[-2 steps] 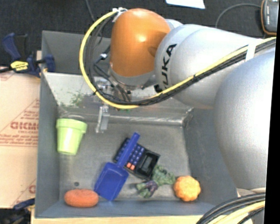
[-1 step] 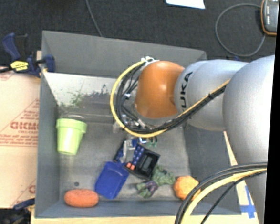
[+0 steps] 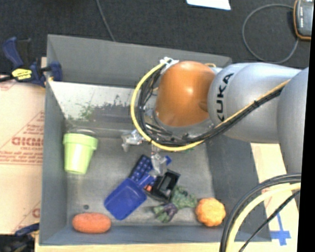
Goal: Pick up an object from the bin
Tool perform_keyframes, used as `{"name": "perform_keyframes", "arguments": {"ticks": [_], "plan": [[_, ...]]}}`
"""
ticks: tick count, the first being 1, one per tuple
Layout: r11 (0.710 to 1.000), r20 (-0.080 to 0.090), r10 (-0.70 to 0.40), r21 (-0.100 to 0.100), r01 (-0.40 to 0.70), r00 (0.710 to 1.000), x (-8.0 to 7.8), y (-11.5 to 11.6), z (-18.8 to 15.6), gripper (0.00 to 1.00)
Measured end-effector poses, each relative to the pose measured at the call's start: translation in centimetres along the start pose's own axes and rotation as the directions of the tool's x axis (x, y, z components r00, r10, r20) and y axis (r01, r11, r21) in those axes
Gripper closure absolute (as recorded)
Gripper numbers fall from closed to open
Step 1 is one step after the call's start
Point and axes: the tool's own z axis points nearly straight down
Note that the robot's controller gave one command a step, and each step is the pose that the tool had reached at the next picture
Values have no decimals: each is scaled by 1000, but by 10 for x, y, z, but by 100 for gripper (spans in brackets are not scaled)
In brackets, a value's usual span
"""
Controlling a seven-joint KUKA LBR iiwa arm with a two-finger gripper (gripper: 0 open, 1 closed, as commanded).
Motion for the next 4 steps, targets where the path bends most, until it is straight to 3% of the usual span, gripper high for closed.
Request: {"name": "perform_keyframes", "arguments": {"ticks": [1,2,3,4], "plan": [[976,-9,216,-2,-216,976,11,0,9,0],[938,2,-346,4,346,938,-2,-12,33,0],[981,4,-193,2,193,981,-7,-15,39,100],[981,4,-193,2,193,981,-7,-15,39,100]]}}
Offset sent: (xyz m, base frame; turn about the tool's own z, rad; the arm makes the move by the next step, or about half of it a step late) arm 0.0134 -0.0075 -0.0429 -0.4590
